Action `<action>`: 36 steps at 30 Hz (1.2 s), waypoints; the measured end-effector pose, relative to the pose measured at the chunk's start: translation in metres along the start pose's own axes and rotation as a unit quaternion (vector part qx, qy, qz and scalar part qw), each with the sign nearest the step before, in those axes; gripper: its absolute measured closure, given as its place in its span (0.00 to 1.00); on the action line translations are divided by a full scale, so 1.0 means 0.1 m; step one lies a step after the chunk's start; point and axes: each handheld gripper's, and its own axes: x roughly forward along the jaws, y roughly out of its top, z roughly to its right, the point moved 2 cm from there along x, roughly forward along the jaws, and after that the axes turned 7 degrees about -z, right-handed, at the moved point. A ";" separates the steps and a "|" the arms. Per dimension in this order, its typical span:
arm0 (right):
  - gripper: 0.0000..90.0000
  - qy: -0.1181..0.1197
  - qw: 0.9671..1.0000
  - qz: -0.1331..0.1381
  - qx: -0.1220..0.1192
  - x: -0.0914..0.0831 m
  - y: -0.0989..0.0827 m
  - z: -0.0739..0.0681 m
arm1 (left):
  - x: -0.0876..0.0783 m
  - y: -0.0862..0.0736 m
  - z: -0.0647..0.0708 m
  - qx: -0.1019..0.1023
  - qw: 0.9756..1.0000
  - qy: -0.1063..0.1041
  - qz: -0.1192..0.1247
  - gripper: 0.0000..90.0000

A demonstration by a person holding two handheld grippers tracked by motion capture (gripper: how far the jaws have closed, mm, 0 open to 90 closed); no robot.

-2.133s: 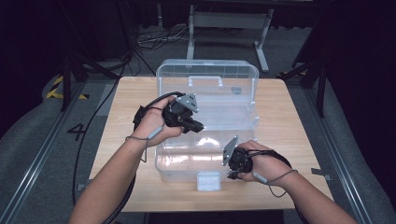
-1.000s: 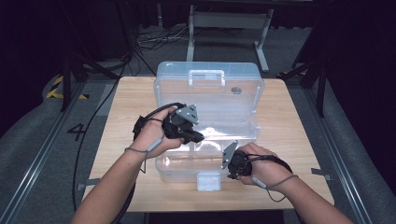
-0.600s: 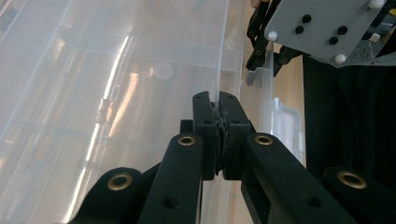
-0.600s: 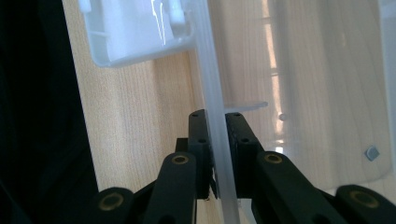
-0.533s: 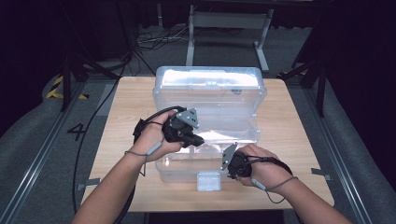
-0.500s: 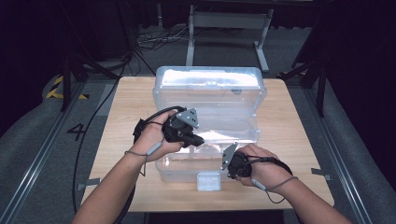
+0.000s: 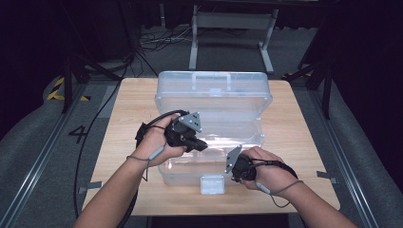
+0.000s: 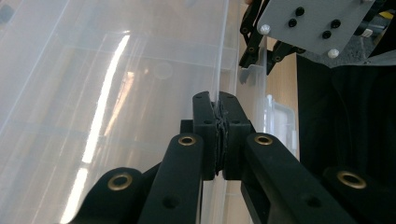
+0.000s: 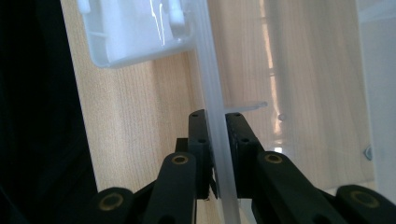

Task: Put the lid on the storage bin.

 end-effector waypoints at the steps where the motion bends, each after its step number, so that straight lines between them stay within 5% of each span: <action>1: 0.92 0.000 1.000 0.000 0.002 0.00 0.00 0.00 | 0.00 0.00 0.00 0.000 1.000 0.000 -0.001 0.98; 15: 0.86 0.003 1.000 0.015 0.000 -0.09 -0.01 -0.01 | 0.00 0.01 0.00 0.000 1.000 -0.001 -0.002 0.98; 36: 0.89 0.012 0.998 0.055 0.007 -0.56 -0.05 0.00 | 0.00 0.01 0.00 0.000 1.000 -0.003 -0.002 0.97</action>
